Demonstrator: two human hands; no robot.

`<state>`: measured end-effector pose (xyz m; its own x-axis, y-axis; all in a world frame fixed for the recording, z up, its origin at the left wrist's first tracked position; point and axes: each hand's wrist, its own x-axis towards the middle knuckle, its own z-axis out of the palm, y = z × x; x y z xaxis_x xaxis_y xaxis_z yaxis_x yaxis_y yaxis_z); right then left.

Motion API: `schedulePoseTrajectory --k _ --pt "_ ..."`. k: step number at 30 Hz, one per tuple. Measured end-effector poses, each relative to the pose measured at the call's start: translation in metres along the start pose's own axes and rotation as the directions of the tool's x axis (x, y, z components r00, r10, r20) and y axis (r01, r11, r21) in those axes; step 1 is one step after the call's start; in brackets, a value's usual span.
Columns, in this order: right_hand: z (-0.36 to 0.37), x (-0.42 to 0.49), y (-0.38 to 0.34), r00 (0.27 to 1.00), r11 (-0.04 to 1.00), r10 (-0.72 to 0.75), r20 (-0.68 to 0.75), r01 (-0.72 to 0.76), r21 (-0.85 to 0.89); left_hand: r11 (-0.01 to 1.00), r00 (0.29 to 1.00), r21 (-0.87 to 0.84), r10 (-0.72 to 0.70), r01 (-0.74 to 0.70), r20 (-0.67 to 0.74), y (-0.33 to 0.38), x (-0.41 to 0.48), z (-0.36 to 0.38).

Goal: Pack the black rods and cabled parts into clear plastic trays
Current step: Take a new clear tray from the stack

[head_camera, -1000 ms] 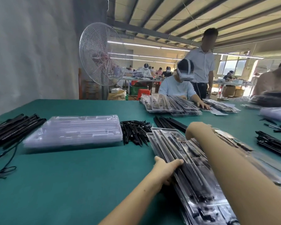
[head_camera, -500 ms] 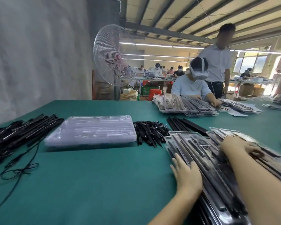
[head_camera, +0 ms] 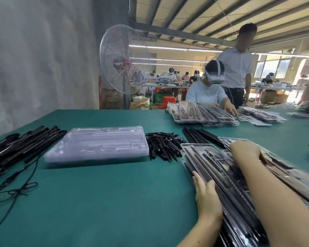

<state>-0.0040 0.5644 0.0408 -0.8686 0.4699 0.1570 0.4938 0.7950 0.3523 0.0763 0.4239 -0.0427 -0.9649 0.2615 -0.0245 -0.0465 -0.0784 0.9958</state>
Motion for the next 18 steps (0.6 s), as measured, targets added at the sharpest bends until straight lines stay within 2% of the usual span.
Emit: schedulePoseTrajectory --k 6,10,13,16,18 --pt "-0.01 0.003 0.003 0.998 0.997 -0.056 0.014 0.056 -0.058 0.998 0.999 0.044 0.032 -0.033 0.038 -0.003 0.001 -0.006" --pt "-0.023 0.006 0.011 0.999 0.999 -0.027 0.042 0.028 -0.024 0.999 0.994 0.023 0.03 -0.032 0.102 -0.004 0.005 -0.013" --pt "-0.028 0.007 0.008 0.998 0.999 -0.034 0.059 0.033 0.011 0.997 0.992 0.074 0.029 -0.038 0.12 -0.005 0.007 -0.012" --pt "-0.031 0.006 -0.007 0.985 1.0 -0.015 0.173 0.013 0.009 0.984 0.992 0.171 0.026 -0.047 0.122 -0.006 0.006 -0.007" --pt "-0.042 0.006 -0.019 0.947 0.999 0.042 0.318 -0.04 -0.015 0.973 0.992 0.22 0.037 -0.063 0.12 -0.007 0.005 -0.007"
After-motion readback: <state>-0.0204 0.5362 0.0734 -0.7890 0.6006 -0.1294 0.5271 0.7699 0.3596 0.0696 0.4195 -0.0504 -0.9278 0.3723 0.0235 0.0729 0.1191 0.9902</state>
